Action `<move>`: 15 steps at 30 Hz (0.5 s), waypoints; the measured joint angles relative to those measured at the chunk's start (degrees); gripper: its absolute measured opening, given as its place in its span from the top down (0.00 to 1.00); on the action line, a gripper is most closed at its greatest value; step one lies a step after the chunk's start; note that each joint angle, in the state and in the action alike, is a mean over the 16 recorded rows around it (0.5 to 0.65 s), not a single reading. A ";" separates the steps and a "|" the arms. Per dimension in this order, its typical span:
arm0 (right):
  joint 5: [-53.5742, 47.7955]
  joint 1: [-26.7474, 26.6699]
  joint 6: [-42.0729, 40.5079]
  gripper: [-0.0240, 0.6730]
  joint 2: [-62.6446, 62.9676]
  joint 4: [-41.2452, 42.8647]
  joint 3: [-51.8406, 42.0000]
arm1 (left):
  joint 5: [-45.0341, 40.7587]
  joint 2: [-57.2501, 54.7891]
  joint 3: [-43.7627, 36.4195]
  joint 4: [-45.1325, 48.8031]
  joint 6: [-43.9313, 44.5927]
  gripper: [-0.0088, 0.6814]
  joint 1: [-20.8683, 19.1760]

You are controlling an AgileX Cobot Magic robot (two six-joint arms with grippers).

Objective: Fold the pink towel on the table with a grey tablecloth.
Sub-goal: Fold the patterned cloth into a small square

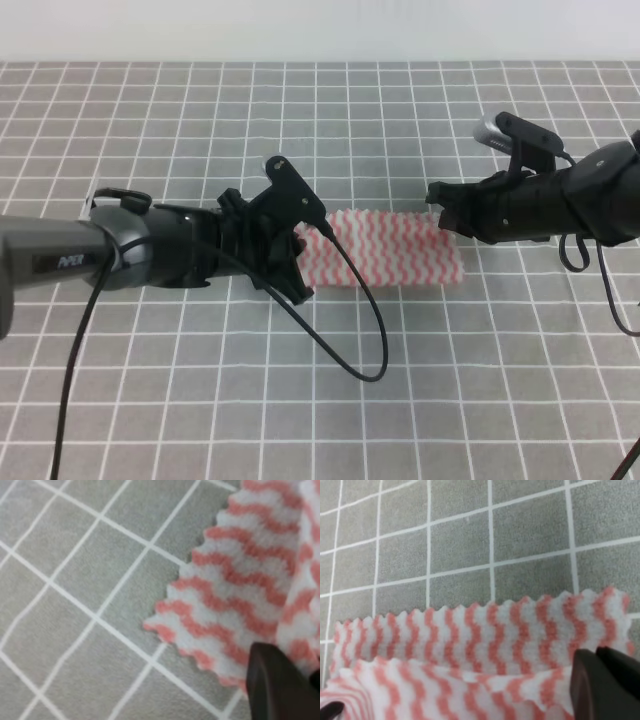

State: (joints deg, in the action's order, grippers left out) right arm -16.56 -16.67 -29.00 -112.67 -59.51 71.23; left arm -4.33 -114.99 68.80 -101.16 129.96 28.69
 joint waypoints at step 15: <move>-0.73 0.91 -0.03 0.99 -0.82 0.20 0.85 | 0.08 -0.99 0.04 -0.10 -0.02 0.99 -0.20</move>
State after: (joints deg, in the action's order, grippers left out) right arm -17.29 -15.76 -29.03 -113.49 -59.31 72.08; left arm -4.26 -115.98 68.84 -101.26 129.94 28.49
